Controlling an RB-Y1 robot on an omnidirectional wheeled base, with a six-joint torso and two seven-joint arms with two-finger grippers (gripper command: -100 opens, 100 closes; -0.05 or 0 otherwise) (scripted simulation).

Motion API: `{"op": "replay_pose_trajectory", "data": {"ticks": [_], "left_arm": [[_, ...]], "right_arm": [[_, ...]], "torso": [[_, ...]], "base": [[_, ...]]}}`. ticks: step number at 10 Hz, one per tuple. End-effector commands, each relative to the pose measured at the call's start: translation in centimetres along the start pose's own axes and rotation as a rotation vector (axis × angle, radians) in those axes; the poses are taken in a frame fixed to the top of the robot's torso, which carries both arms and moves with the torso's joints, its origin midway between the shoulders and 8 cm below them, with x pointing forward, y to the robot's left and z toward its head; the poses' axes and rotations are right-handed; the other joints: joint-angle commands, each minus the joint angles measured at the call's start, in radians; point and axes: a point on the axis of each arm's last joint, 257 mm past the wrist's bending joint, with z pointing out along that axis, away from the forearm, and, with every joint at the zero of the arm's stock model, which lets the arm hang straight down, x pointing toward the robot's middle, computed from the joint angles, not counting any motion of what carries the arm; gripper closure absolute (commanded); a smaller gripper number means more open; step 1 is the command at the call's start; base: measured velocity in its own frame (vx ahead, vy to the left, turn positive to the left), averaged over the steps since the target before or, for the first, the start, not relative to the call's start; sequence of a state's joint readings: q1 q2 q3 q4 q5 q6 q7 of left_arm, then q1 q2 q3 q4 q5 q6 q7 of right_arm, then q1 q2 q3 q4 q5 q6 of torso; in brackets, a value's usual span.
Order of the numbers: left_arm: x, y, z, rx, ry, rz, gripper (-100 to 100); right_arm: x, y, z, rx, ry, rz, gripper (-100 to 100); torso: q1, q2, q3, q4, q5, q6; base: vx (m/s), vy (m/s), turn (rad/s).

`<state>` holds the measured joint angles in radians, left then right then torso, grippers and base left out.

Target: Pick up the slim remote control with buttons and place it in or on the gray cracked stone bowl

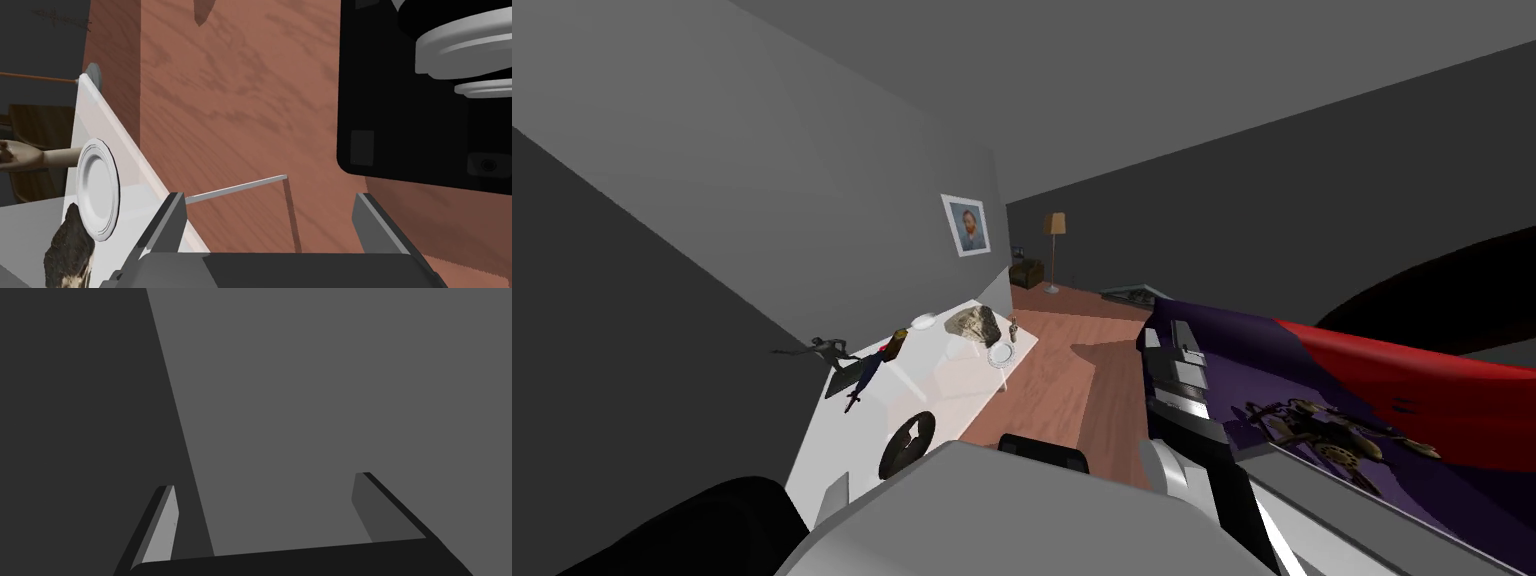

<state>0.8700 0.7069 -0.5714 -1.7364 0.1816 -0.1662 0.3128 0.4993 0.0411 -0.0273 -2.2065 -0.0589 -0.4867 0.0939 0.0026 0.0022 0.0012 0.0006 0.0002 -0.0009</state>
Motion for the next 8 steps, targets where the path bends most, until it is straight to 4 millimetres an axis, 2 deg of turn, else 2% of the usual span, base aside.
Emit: {"op": "replay_pose_trajectory", "data": {"ticks": [1,3,4,6,7,8], "left_arm": [[-0.4,2.9,-1.5,-0.074,-0.003,-0.017,-100],[-1.5,7.8,-3.9,-0.198,-0.017,-0.040,-100],[-1.5,7.8,-3.9,-0.198,-0.017,-0.040,-100],[-3.0,12.2,-6.8,-0.318,-0.041,-0.061,-100],[-3.0,12.2,-6.8,-0.318,-0.041,-0.061,-100],[-3.9,14.2,-8.4,-0.375,-0.057,-0.069,-100]], "right_arm": [[0.0,0.0,0.0,0.000,0.000,0.000,0],[0.0,0.0,0.0,0.000,0.000,0.000,0],[0.0,0.0,0.0,0.000,0.000,0.000,0],[0.0,0.0,0.0,0.000,0.000,0.000,0],[0.0,0.0,0.0,0.000,0.000,0.000,0],[0.0,0.0,0.0,0.000,0.000,0.000,0]], "torso": [[0.000,0.000,0.000,0.000,0.000,0.000],[0.001,0.001,0.001,0.000,0.000,0.001],[0.002,0.002,0.001,0.000,0.000,0.001],[0.000,0.001,0.000,0.000,0.000,0.000],[0.001,0.002,0.001,0.000,0.000,0.000],[0.001,0.002,0.001,0.001,0.000,0.000]], "base": [[-0.015,0.028,-0.210],[-0.033,0.039,-0.402],[-0.027,0.045,-0.098],[-0.036,0.036,-0.254],[-0.042,0.040,-0.134],[-0.035,0.033,-0.209]]}}
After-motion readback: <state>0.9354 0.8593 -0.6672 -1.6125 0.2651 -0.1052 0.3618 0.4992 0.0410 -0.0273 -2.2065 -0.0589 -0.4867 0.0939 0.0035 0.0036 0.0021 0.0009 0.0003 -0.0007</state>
